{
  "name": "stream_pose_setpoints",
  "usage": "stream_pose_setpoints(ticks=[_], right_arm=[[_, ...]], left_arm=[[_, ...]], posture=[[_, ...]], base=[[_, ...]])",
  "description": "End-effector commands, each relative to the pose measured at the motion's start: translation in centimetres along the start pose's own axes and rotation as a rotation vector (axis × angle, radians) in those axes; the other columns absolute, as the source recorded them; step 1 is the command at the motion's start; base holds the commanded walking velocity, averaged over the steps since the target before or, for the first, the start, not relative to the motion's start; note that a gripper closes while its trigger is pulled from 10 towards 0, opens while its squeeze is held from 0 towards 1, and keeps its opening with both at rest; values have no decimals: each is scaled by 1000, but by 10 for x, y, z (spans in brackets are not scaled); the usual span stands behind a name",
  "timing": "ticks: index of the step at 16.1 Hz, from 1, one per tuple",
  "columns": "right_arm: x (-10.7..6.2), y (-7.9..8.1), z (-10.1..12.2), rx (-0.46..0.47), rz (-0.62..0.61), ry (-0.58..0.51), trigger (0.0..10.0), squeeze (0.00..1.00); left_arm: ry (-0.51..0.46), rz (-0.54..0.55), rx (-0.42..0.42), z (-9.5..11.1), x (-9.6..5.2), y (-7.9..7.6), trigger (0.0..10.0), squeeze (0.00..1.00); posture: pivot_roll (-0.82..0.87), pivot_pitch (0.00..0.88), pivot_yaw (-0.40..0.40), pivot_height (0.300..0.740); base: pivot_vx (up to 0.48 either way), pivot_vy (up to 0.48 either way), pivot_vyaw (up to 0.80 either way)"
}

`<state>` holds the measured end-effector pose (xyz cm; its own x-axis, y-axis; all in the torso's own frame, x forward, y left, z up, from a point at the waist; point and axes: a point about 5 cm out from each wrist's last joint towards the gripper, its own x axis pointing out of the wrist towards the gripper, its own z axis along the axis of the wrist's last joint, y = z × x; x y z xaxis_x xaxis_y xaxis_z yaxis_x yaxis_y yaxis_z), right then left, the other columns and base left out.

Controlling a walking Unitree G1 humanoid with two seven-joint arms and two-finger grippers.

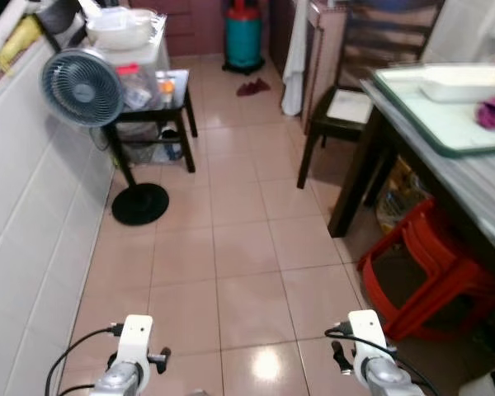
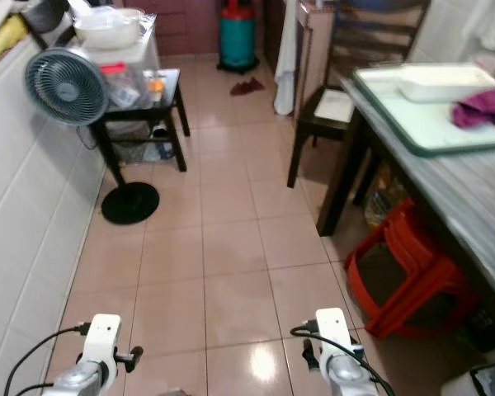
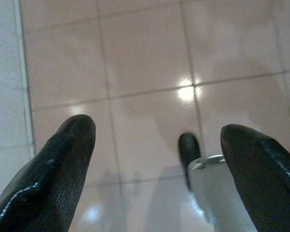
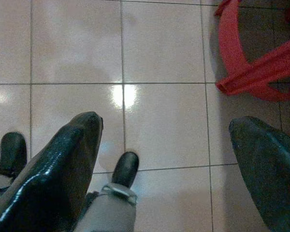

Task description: Setting the table

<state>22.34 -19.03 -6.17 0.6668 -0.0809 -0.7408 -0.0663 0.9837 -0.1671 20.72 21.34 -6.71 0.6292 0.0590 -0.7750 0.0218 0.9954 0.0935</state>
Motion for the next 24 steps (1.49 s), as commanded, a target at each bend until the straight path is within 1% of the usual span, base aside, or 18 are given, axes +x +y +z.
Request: stream_pose_setpoints(ticks=[1, 7, 9, 12, 13, 18, 22, 24], right_arm=[[0, 9, 0, -4, 29, -2, 10000, 0], [-1, 7, -3, -13, 24, 6, 10000, 0], [-1, 7, -4, -21, 26, 9, 10000, 0], [-1, 6, -5, -26, 26, 11, 10000, 0], [-1, 6, -6, -24, 24, 11, 10000, 0], [-1, 7, -7, -9, 22, 16, 10000, 0], [-1, 8, -8, -18, 28, 17, 10000, 0], [-1, 9, -7, -27, 30, 16, 10000, 0]], left_arm=[[16, 21, 14, -3, -1, 5, 10000, 0], [29, 22, 32, -8, -2, 5, 10000, 0], [27, 22, 29, -9, -2, 5, 10000, 0], [10, 11, 47, -8, -2, 5, 10000, 0], [24, -1, 65, -9, -2, 5, 10000, 0], [25, -19, 56, -11, -3, 5, 10000, 0], [26, -28, 56, -11, -3, 5, 10000, 0], [27, -34, 59, -11, -3, 4, 10000, 0]], posture=[[-70, 119, 43, 740], [-76, 125, 44, 740], [-78, 126, 41, 740], [-78, 127, 40, 740], [-78, 127, 40, 740], [-81, 127, 42, 740], [-80, 126, 45, 740], [-81, 126, 46, 740]], base=[[0, 337, 800], [0, 343, 718], [0, 341, 0], [0, 0, 0], [0, 0, 0], [0, 0, -91], [299, 0, 0], [345, 266, 0]])
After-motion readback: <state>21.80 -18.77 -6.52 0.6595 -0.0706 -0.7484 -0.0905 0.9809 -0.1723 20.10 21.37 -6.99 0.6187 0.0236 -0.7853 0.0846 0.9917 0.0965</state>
